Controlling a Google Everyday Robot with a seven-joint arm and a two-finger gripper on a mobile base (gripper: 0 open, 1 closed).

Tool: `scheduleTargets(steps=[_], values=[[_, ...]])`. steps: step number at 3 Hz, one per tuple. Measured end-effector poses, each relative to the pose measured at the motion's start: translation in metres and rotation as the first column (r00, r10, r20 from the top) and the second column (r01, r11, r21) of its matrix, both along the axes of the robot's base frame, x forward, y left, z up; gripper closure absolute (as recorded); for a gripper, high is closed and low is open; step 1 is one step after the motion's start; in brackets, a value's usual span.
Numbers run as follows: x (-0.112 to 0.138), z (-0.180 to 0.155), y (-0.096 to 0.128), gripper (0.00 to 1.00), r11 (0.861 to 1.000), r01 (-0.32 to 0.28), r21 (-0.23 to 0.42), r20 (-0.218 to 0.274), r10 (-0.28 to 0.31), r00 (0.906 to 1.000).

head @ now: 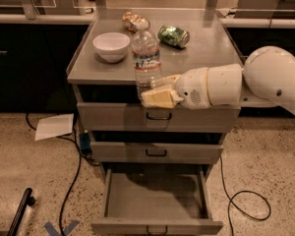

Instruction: Pick water bottle from bottom drawer and place on counter

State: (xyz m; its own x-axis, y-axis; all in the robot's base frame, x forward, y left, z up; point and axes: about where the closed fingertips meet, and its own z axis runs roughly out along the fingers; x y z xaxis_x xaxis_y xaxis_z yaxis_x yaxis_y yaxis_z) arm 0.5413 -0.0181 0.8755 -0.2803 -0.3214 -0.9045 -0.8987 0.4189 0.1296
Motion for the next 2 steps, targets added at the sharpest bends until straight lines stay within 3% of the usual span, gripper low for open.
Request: scheduleTargets(steps=[1,2], values=[[0.0307,0.0179,0.0103,1.0,0.999,0.046,0.01,0.018,-0.046,0.9988],[0.0308,0.0179,0.0103,1.0,0.999,0.046,0.01,0.018,-0.046,0.9988]])
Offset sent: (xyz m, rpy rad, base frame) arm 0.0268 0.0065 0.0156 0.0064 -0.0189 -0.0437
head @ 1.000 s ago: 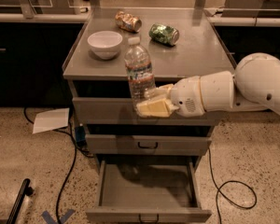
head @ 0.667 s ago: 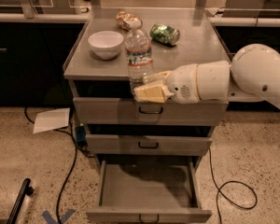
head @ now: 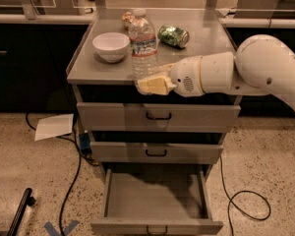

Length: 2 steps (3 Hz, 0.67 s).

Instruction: Pick water bottle from bottom drawer and place on counter

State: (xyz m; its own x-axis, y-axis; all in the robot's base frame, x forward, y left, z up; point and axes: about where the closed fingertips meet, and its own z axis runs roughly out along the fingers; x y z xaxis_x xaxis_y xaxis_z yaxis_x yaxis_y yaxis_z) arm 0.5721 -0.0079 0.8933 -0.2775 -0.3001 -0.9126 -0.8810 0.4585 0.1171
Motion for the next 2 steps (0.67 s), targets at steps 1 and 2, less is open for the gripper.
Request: scheduleTargets(steps=[1,2], values=[[0.024,-0.002,-0.003,1.0,0.999,0.015,0.032,0.016,-0.016,0.9997],[0.063,0.005,-0.012,1.0,0.999,0.039,0.029,0.028,-0.039,0.9988]])
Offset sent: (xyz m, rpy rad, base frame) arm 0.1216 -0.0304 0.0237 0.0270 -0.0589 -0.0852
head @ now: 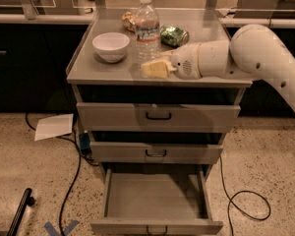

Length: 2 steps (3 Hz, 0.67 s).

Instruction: Pick water bottle from bottom drawer and place on counter

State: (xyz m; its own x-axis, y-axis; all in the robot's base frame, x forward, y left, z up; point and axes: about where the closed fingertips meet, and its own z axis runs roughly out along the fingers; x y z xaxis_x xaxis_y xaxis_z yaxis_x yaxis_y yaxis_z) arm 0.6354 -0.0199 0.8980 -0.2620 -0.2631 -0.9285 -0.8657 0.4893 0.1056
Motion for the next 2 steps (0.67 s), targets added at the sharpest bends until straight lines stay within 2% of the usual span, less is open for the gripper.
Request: scheduleTargets(steps=[1,2], values=[[0.036,0.005,-0.011,1.0,0.999,0.039,-0.003,-0.005,-0.039,0.9992],[0.06,0.001,-0.027,1.0,0.996,0.092,-0.013,-0.034,-0.092,0.9952]])
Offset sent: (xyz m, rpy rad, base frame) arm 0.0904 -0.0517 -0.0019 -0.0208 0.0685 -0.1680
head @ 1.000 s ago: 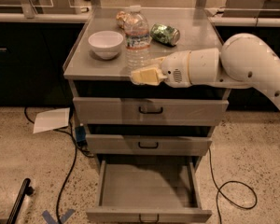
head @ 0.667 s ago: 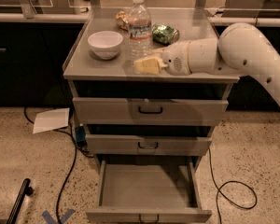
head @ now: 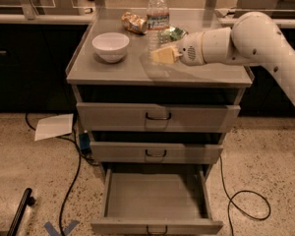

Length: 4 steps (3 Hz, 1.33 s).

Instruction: Pick water bottle from bottom drawer and place on counter

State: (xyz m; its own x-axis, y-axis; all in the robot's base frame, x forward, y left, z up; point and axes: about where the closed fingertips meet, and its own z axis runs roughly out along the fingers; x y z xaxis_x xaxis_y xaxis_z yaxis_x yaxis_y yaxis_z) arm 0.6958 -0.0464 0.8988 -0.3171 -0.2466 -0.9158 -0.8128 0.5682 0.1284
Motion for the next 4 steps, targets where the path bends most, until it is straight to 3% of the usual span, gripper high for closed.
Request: scheduleTargets(steps=[1,2,3,4], values=[[0.015,-0.012,-0.017,1.0,0.998,0.06,0.001,-0.038,-0.06,0.9975],[0.027,-0.025,-0.031,1.0,0.993,0.118,-0.008,-0.114,-0.118,0.9865],[0.037,-0.035,-0.044,1.0,0.986,0.168,-0.011,-0.184,-0.167,0.9687],[0.037,-0.036,-0.045,0.81,0.985,0.172,-0.01,-0.19,-0.171,0.9668]])
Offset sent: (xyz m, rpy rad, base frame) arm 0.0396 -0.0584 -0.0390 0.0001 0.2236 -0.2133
